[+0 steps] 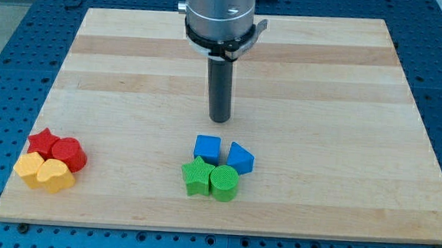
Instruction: Move your arm to bottom center
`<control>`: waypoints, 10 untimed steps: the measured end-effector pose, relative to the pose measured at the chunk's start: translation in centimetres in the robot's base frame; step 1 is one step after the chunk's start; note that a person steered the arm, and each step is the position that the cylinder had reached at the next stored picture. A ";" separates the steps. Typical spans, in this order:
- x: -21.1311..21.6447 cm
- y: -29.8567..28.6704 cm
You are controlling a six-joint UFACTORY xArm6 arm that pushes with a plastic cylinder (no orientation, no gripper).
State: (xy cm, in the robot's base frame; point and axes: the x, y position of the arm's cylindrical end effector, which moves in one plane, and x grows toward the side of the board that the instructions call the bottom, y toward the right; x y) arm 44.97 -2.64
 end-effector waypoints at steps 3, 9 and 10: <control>3.0 -9.3; 16.9 -7.1; 16.9 -4.2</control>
State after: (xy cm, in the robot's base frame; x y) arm 61.85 -6.81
